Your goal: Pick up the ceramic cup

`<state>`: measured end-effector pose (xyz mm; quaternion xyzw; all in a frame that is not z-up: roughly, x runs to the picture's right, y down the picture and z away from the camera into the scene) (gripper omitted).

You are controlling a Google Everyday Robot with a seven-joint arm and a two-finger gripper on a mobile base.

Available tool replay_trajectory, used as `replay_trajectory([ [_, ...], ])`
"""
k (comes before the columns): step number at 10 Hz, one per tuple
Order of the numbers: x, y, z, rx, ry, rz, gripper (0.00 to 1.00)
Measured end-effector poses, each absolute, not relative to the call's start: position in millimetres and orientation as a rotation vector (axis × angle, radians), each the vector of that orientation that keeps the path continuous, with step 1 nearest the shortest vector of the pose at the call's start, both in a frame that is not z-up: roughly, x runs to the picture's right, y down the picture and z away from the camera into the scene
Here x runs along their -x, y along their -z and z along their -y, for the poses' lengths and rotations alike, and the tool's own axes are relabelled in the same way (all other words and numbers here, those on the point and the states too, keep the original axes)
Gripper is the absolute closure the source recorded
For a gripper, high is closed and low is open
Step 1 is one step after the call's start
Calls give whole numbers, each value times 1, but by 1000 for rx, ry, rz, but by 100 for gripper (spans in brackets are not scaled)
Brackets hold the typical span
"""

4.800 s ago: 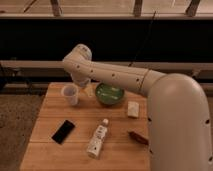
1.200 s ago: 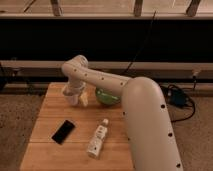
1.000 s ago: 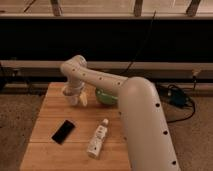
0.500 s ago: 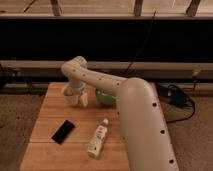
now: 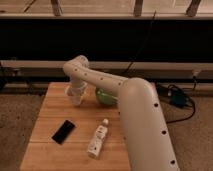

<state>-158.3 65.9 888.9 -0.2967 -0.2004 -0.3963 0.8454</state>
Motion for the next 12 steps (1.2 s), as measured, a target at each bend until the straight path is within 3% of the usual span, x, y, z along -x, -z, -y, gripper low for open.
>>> replay_trajectory([
  [3, 138, -862, -54, 613, 820, 406, 94],
  [8, 125, -846, -47, 599, 805, 405, 95],
  [12, 73, -822, -21, 584, 791, 414, 95],
])
